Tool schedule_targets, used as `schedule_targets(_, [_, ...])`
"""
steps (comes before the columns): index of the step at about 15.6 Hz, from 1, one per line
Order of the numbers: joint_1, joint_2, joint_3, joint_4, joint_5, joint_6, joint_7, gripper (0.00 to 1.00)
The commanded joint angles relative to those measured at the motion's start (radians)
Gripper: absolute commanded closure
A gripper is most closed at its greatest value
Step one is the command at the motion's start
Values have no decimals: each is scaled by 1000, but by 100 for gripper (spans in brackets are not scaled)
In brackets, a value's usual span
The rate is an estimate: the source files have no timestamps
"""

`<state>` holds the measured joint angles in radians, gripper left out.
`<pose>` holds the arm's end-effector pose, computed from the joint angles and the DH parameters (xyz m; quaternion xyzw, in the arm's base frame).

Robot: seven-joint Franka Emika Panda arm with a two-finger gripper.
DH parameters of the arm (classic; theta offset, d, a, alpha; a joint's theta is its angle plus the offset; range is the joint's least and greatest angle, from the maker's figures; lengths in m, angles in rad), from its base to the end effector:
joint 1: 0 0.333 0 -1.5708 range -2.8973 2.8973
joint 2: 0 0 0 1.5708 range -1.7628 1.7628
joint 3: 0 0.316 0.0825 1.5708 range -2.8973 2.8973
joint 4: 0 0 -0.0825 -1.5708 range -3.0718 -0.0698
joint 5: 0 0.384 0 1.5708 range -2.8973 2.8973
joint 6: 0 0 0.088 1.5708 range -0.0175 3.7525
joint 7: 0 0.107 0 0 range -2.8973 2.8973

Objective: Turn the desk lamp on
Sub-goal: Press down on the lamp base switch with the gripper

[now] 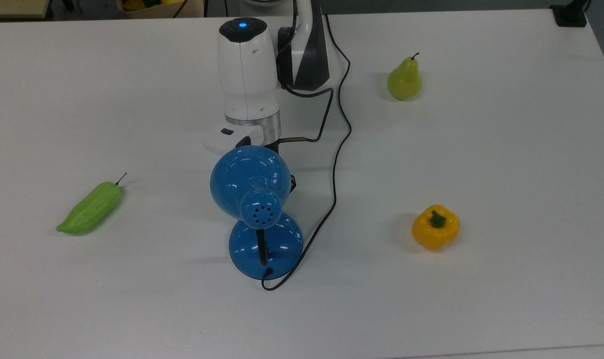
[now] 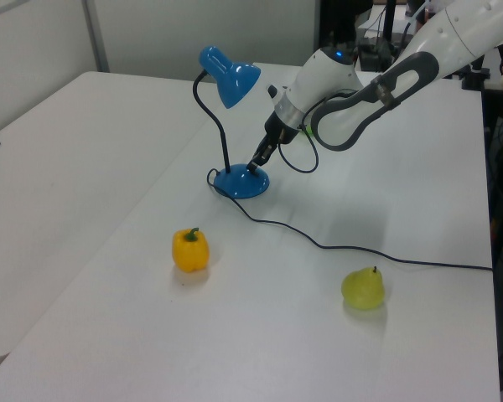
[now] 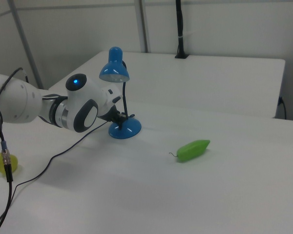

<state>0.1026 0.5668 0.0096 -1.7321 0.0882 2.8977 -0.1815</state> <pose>0.7099 0.0737 0.3224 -0.9500 -0.1009 -0.2953 0.0148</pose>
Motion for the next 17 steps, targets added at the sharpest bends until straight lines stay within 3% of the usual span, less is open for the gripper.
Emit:
schedule_targets(1, [9,10,-5,11,-2,20,10,100])
schedule_targets(17, [3,-10,-3,-18,-5,15,8,100])
